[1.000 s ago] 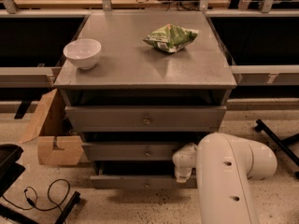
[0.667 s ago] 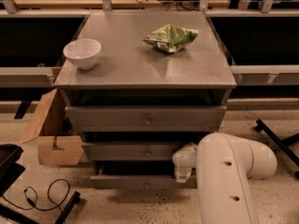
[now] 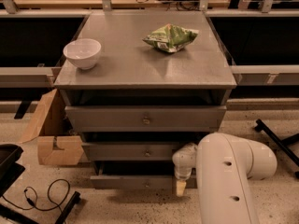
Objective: Open bottom drawer
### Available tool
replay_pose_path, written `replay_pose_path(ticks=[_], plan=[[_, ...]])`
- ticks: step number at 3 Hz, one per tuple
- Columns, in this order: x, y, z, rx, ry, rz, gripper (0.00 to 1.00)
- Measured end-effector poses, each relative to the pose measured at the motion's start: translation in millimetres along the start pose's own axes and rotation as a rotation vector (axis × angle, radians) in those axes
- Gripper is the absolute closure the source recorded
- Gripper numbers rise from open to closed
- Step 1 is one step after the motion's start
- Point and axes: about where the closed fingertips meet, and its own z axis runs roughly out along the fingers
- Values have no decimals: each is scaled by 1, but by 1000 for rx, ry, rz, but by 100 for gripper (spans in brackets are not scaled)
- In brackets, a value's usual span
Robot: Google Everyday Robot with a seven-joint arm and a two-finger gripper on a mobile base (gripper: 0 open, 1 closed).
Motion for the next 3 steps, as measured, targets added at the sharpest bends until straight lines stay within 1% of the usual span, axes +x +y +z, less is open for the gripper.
replay_pose_path(ticks=[1, 2, 3], plan=[[0, 0, 0, 0, 0, 0, 0], [0, 27, 7, -72, 16, 16, 2], [8, 94, 8, -219, 60, 54, 25]])
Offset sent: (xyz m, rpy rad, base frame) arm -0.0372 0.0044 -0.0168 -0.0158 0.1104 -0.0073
